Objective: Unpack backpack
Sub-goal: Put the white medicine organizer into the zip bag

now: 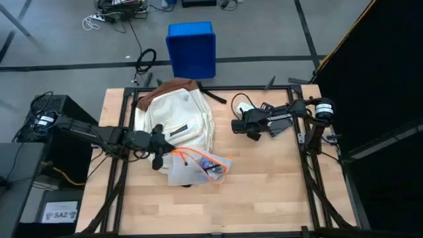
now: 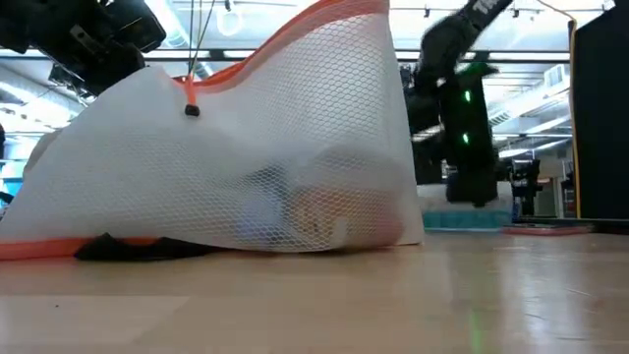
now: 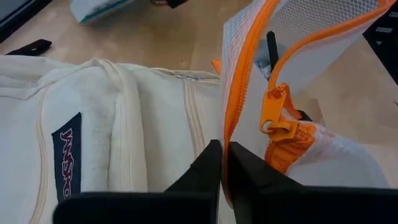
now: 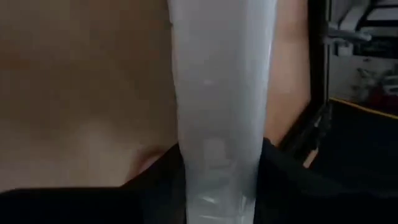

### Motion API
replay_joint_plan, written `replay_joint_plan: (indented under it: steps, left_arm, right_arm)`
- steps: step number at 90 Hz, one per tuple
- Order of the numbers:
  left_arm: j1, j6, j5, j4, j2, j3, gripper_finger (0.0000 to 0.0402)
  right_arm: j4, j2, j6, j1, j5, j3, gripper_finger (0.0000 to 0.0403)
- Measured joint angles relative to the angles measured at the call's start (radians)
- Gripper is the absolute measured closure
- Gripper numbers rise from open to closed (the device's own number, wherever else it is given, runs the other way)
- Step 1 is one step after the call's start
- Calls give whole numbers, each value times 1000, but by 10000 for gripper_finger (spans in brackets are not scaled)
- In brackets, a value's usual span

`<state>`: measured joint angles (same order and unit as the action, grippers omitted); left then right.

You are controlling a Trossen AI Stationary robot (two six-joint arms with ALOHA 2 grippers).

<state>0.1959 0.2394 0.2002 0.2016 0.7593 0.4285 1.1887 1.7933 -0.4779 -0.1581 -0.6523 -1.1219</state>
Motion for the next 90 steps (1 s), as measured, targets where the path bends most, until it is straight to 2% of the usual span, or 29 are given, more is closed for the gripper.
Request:
replay_joint_plan:
  steps: [16, 28, 38, 47, 65, 75, 90]
  left_arm:
    - [0, 0, -8, 3, 0, 0, 402]
    - [0, 0, -10, 3, 0, 0, 402]
    - [0, 0, -11, 3, 0, 0, 402]
    - [0, 5, -11, 1, 0, 0, 402]
    - [0, 8, -11, -29, 0, 0, 402]
    - [0, 14, -11, -29, 0, 0, 402]
    - [0, 24, -11, -29, 0, 0, 402]
  right_arm:
    - [201, -84, -136, 111, -11, -201, 291]
    - [157, -201, -172, 215, -16, -322, 291]
    - [-14, -305, -126, 316, -6, -352, 291]
    - [-279, -368, -20, 407, 27, -339, 291]
    - [-783, -323, 209, 520, 185, -328, 291]
    - [-876, -249, 243, 524, 268, -328, 291]
    - [-843, -163, 187, 506, 310, -326, 291]
